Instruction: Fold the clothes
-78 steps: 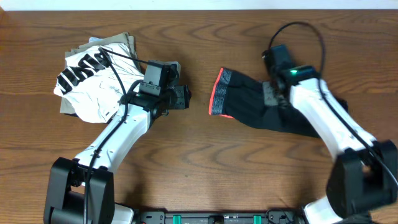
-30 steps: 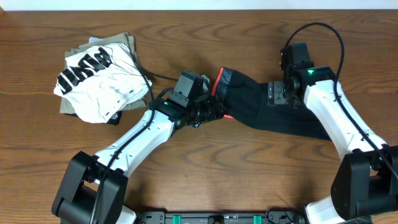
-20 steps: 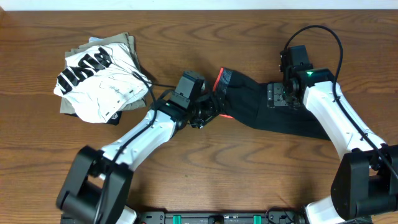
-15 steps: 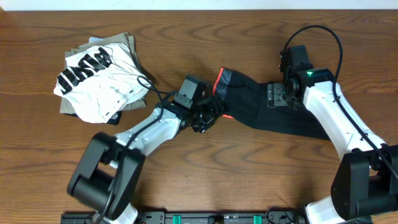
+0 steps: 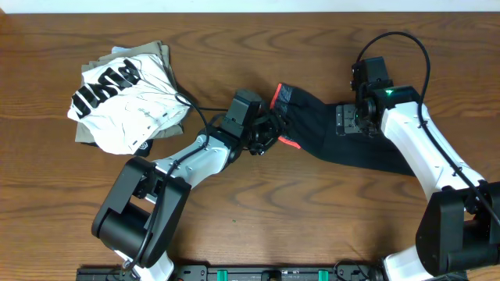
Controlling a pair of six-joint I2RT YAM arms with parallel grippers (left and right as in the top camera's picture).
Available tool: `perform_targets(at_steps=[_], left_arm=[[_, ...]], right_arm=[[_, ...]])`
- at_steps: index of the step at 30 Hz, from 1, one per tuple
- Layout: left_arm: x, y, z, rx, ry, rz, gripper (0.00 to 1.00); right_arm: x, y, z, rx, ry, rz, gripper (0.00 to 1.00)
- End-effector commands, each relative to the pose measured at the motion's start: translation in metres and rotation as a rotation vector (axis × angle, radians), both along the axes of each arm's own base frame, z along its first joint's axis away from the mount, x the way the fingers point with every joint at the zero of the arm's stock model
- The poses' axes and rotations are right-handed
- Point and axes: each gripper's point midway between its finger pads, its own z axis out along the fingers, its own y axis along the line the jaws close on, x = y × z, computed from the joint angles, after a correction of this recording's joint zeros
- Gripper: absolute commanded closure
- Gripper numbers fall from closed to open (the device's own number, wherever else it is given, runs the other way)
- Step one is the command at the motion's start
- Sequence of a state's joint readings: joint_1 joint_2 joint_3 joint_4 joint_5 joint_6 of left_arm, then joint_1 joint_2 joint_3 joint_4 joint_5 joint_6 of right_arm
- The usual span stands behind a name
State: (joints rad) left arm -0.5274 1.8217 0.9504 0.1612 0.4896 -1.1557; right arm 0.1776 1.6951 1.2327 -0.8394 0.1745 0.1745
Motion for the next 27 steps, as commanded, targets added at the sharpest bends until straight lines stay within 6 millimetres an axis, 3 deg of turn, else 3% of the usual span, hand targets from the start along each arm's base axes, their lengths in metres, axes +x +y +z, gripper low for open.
perform_targets(at_steps=[1, 9, 13, 14, 19, 27], left_arm=[[0.005, 0.005, -0.004, 0.026, -0.007, 0.033, 0.36], [0.0, 0.0, -0.002, -0.027, 0.064, 0.058, 0.39], [0.008, 0.007, -0.005, 0.012, 0.036, 0.099, 0.9], [0.011, 0.011, -0.006, 0.036, 0.009, 0.104, 0.94], [0.031, 0.022, 0.0, 0.215, -0.265, -0.017, 0.94], [0.038, 0.018, 0.051, 0.376, -0.659, -0.302, 0.94]], right_arm=[[-0.001, -0.004, -0.004, -0.007, 0.013, 0.003, 0.14], [-0.002, -0.004, -0.004, -0.007, 0.016, 0.005, 0.14], [-0.003, -0.004, -0.004, -0.008, 0.019, 0.005, 0.15], [-0.003, -0.004, -0.004, -0.008, 0.021, 0.005, 0.15], [-0.005, -0.004, -0.005, -0.01, 0.03, 0.005, 0.15], [-0.005, -0.004, -0.005, -0.01, 0.03, 0.005, 0.16]])
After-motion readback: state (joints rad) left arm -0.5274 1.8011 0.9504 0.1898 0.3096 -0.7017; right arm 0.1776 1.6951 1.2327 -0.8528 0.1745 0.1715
